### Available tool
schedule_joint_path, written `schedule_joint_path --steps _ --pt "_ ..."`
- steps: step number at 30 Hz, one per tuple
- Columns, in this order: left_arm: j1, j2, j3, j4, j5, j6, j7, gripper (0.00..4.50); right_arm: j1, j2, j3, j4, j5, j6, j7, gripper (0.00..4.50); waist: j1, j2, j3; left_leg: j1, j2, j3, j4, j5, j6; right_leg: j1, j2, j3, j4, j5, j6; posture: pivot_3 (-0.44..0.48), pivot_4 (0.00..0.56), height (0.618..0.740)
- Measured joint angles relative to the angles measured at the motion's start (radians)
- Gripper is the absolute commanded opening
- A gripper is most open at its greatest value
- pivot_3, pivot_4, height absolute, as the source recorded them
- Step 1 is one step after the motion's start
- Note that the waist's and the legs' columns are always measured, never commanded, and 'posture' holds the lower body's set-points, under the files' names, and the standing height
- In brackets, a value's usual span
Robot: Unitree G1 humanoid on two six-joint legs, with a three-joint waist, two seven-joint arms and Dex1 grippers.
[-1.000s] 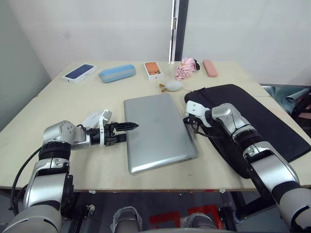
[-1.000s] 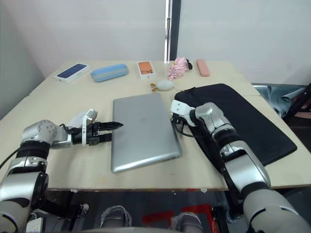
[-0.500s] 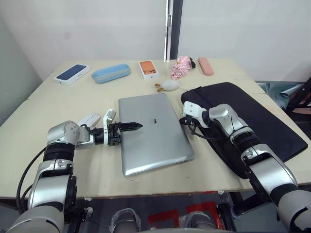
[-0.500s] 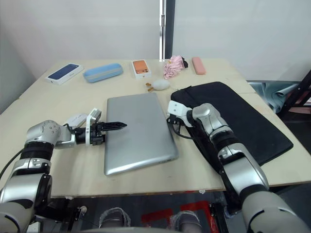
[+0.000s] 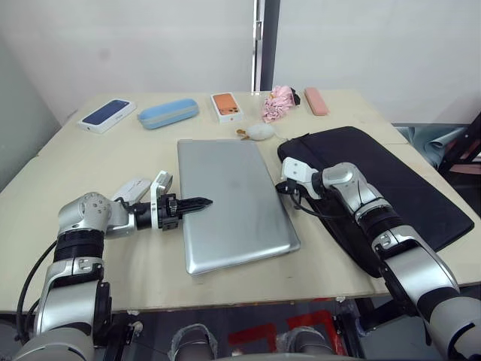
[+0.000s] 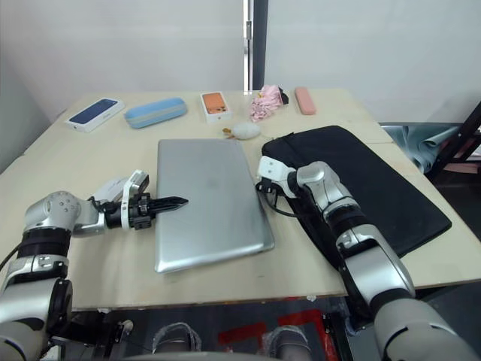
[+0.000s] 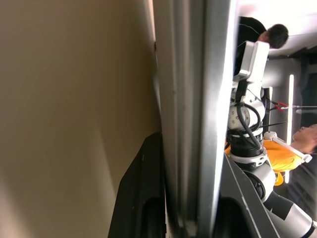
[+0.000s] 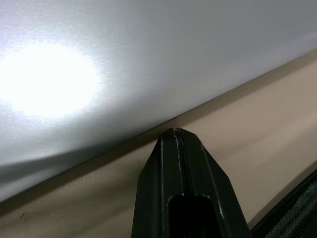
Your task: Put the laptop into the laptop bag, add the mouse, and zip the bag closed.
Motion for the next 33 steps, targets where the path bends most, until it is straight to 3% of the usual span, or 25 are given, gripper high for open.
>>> schedule_joint_path --steps 6,12,17,19,21,27,31,33 --pt "0.058 -0.004 0.063 -0.098 -0.113 0.031 0.111 0.31 0.016 0.001 -0.019 -0.024 0.029 0.029 0.000 0.00 -0.001 0.000 0.000 -0.001 0.000 0.001 -0.004 0.000 0.000 -0.001 0.001 0.000 -0.004 0.000 0.000 0.000 0.150 0.740" --pt "0.151 -0.010 0.098 -0.238 -0.347 0.031 0.302 0.31 0.035 0.000 -0.059 -0.055 0.084 0.108 0.000 0.00 0.011 0.001 0.001 -0.005 0.000 0.001 -0.005 0.000 0.000 -0.004 0.002 -0.001 -0.007 0.000 0.000 0.000 0.150 0.740" --pt "0.289 -0.047 0.106 -0.371 -0.638 0.013 0.537 0.31 0.095 -0.056 -0.126 -0.246 0.179 0.262 0.028 0.00 0.031 0.000 0.002 -0.007 -0.001 0.001 -0.007 0.000 0.001 -0.004 0.001 -0.002 -0.011 0.000 0.000 0.000 0.150 0.740" --pt "0.378 -0.080 0.094 -0.443 -0.795 -0.076 0.667 0.31 0.132 -0.108 -0.149 -0.351 0.214 0.334 0.043 0.00 0.041 0.000 0.002 -0.008 -0.001 0.000 -0.008 0.000 0.000 -0.004 0.002 -0.003 -0.013 0.000 0.000 0.000 0.150 0.740" --pt "0.431 -0.110 0.093 -0.508 -0.874 -0.178 0.744 0.31 0.166 -0.162 -0.171 -0.421 0.241 0.392 0.053 0.00 0.049 -0.001 0.003 -0.008 0.000 -0.001 -0.008 -0.001 -0.002 -0.004 0.003 -0.004 -0.012 0.001 0.001 0.000 0.150 0.740" --pt "0.475 -0.079 0.036 -0.588 -0.989 -0.328 0.836 0.31 0.241 -0.298 -0.223 -0.541 0.302 0.482 0.093 0.00 0.060 -0.001 0.003 -0.004 0.000 0.002 -0.007 -0.001 -0.003 -0.003 0.002 -0.001 -0.010 0.000 0.002 0.000 0.150 0.740" --pt "0.509 -0.138 -0.059 -0.537 -1.051 -0.315 0.801 0.31 0.291 -0.412 -0.300 -0.615 0.356 0.536 0.124 0.00 0.062 -0.002 0.003 -0.005 -0.002 0.005 -0.007 0.000 -0.001 -0.004 0.000 0.001 -0.012 0.001 0.002 0.000 0.150 0.740" --pt "0.510 -0.121 -0.093 -0.532 -1.057 -0.305 0.782 0.31 0.312 -0.480 -0.345 -0.655 0.389 0.562 0.144 0.50 0.058 -0.002 0.004 -0.003 0.001 0.004 -0.008 0.001 0.000 -0.004 0.002 0.001 -0.010 0.001 0.004 0.000 0.150 0.740"
